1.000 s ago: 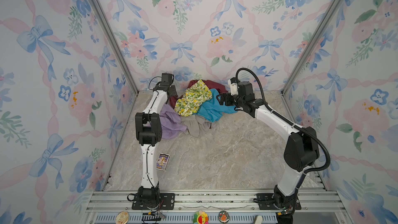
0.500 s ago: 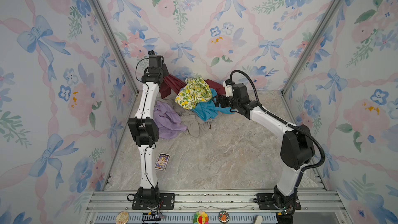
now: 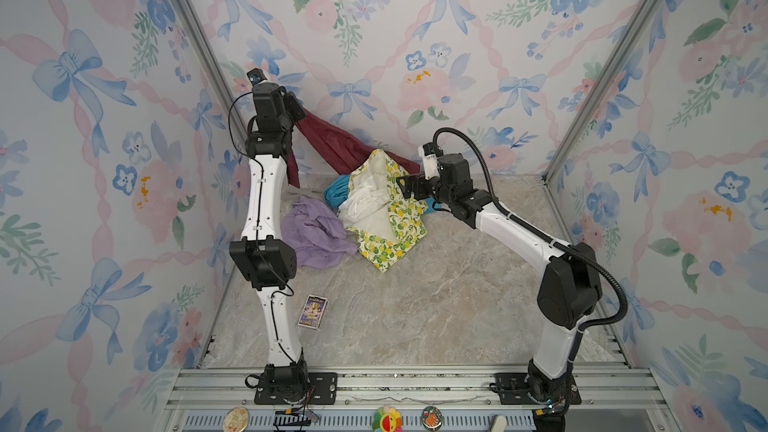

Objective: Pick out a specific cloth from the pile

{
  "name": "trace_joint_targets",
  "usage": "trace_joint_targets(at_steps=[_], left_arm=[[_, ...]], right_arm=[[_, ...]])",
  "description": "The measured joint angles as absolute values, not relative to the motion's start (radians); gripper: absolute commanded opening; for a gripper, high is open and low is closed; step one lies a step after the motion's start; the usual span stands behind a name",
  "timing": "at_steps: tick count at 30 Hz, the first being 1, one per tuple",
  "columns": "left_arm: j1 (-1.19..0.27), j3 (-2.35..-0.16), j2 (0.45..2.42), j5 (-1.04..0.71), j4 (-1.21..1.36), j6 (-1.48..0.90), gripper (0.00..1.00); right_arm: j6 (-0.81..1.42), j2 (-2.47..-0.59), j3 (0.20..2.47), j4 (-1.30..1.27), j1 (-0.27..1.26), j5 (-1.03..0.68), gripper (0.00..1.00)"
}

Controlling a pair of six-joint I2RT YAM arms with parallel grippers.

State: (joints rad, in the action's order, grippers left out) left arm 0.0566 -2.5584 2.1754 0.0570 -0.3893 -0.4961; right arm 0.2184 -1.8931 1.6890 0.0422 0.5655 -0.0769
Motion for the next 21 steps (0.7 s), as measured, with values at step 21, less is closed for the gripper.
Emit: trace_joint_targets(at_steps=[21], left_arm=[[-0.033, -2.537, 2.135, -0.192, -0.256, -0.629, 0.00]], right_arm=[[0.119, -2.192, 1.937, -0.362, 0.656, -0.041, 0.97]])
